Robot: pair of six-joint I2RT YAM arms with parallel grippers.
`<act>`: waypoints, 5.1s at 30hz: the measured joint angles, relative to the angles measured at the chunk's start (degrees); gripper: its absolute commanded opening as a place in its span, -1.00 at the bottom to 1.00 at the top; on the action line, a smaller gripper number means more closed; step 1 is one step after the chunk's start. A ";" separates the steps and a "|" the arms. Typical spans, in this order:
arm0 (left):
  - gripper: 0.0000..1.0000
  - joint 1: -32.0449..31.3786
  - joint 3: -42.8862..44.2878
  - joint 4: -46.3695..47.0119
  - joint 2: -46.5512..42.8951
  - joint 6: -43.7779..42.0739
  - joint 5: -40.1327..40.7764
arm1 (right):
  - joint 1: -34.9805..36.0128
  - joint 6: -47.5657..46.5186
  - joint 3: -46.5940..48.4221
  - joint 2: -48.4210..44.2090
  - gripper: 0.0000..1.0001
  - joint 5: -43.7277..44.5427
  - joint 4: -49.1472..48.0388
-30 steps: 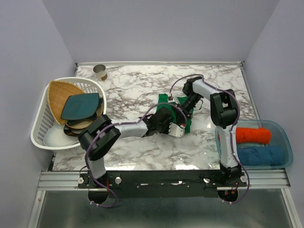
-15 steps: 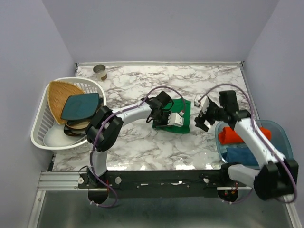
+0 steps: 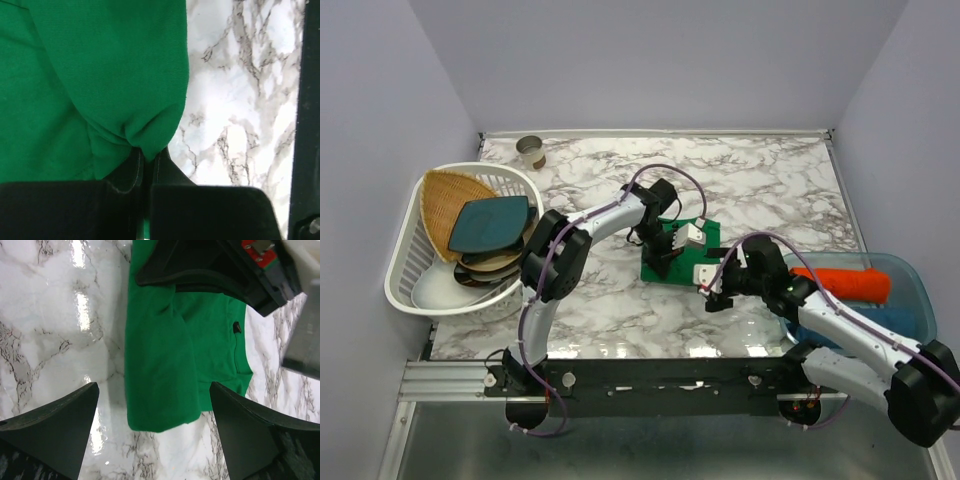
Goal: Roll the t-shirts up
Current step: Roll the T-shirt to the center of the board.
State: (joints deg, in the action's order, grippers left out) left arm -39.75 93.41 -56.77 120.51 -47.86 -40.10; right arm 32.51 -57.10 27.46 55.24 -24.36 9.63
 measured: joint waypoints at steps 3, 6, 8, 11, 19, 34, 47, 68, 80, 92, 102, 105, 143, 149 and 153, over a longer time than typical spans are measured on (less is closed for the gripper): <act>-0.95 0.04 1.49 -2.21 0.52 0.31 -1.51 | 0.98 -1.01 0.00 3.63 1.00 0.17 -1.90; -0.94 0.42 3.32 -4.09 1.29 0.37 -2.69 | 1.33 -2.08 0.02 6.97 1.00 0.13 -2.58; -0.94 0.55 4.35 -4.96 1.84 0.37 -3.34 | 1.49 -2.67 0.02 8.85 1.00 0.13 -2.71; -0.93 1.05 5.55 -6.32 2.69 0.28 -4.44 | 1.68 -3.04 0.26 11.91 0.84 0.17 -3.19; -0.89 2.29 6.56 -10.01 3.91 -1.81 -6.14 | 1.84 0.33 2.60 16.52 -0.01 1.75 -6.47; -0.76 9.27 10.91 -16.57 8.50 -4.85 -15.82 | -5.11 7.61 21.27 29.70 -0.67 -6.56 9.44; -0.52 14.64 18.43 -19.74 17.55 1.07 -22.40 | -10.27 1.33 43.89 51.01 -0.72 -19.71 35.41; 0.35 18.01 16.52 -5.86 3.67 11.61 -4.35 | -16.79 -5.90 74.14 77.66 -0.66 -28.09 68.72; 0.97 3.72 -13.90 33.46 -25.35 7.10 27.52 | -16.98 5.29 84.43 86.01 -0.66 -28.50 73.85; 0.97 -5.11 -54.16 59.28 -44.41 -5.53 31.93 | -18.29 11.10 83.14 87.12 -0.77 -31.45 73.44; 0.97 -10.51 -56.50 65.85 -50.66 -6.67 32.52 | -19.02 11.04 71.95 84.94 -0.81 -37.31 72.50; 0.97 -12.79 -61.11 71.36 -51.89 -9.73 32.30 | -19.02 11.13 71.80 84.98 -0.80 -37.83 72.48; -0.14 -12.35 -55.58 83.52 -21.68 -25.90 37.64 | -19.17 12.81 71.47 87.03 -0.70 -41.48 72.94; -0.35 -10.43 -47.41 69.16 -20.59 -23.50 34.84 | -19.41 12.61 71.47 87.03 -0.05 -42.12 72.72; -0.40 -8.13 -39.10 55.98 -19.37 -21.57 30.05 | -20.06 12.11 71.47 86.27 1.00 -43.93 73.55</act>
State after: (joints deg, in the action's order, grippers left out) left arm -47.88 54.30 -0.80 101.14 -69.43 -10.04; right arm 12.45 -44.99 98.94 141.51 -68.29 83.18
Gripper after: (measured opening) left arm 0.338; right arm 0.608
